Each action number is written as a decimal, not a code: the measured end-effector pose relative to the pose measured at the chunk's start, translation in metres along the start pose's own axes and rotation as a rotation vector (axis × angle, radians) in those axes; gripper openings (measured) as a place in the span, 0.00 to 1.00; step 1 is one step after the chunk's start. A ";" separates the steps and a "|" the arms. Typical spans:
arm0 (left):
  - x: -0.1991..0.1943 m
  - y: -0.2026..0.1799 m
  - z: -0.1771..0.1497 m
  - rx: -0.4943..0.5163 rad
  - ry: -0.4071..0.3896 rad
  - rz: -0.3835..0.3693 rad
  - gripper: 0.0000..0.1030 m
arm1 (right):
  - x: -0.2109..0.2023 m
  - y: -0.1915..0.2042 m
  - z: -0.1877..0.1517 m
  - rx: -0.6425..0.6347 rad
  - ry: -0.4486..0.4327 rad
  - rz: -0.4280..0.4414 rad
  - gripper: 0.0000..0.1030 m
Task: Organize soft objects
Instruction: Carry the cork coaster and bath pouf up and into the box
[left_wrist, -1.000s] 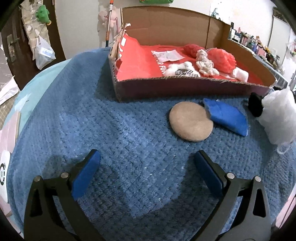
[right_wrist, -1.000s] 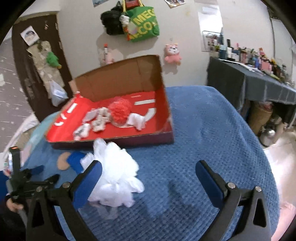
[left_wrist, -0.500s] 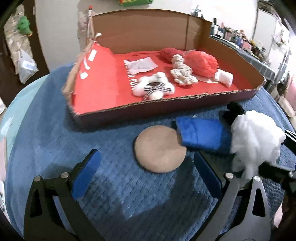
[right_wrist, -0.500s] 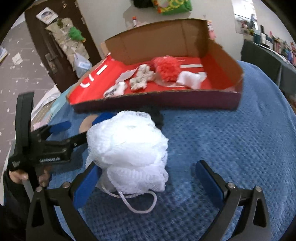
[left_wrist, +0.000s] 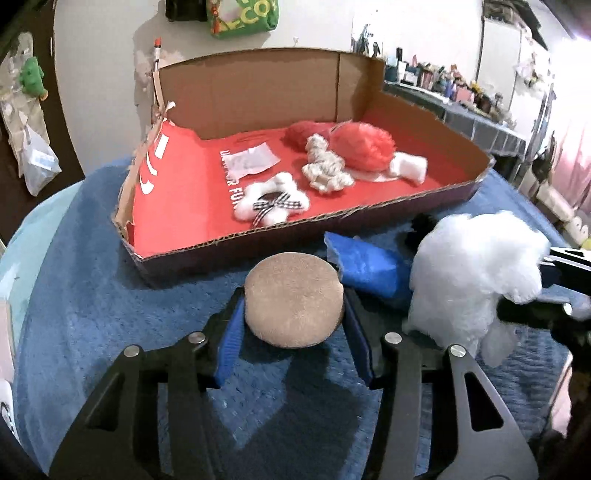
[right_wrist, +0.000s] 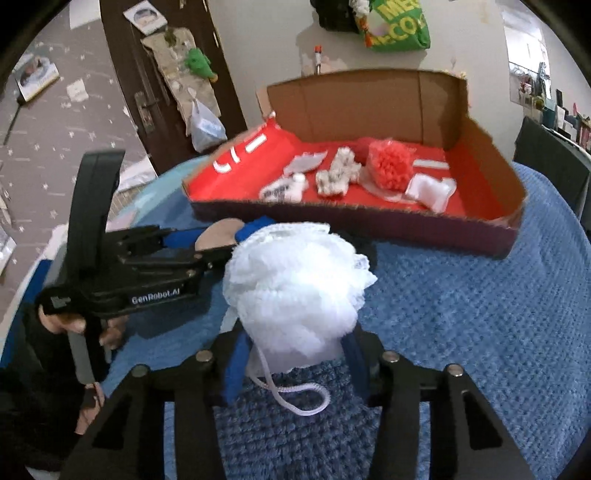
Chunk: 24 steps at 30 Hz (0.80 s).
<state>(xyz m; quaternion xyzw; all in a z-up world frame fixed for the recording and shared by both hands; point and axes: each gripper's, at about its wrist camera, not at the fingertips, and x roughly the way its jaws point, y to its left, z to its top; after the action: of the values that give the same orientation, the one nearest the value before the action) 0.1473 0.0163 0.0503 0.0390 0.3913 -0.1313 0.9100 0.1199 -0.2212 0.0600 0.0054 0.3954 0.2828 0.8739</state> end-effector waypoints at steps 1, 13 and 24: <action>-0.003 -0.001 0.001 -0.005 -0.006 -0.001 0.47 | -0.003 -0.001 0.001 0.001 -0.009 0.001 0.39; -0.038 -0.011 0.020 -0.022 -0.111 0.009 0.47 | -0.031 -0.020 0.021 -0.016 -0.050 0.082 0.35; -0.035 -0.013 0.018 0.006 -0.105 -0.072 0.47 | -0.062 -0.027 0.028 0.026 -0.143 0.032 0.35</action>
<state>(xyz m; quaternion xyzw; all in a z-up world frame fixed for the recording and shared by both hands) 0.1330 0.0084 0.0886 0.0206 0.3436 -0.1670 0.9239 0.1197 -0.2684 0.1159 0.0432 0.3352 0.2904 0.8952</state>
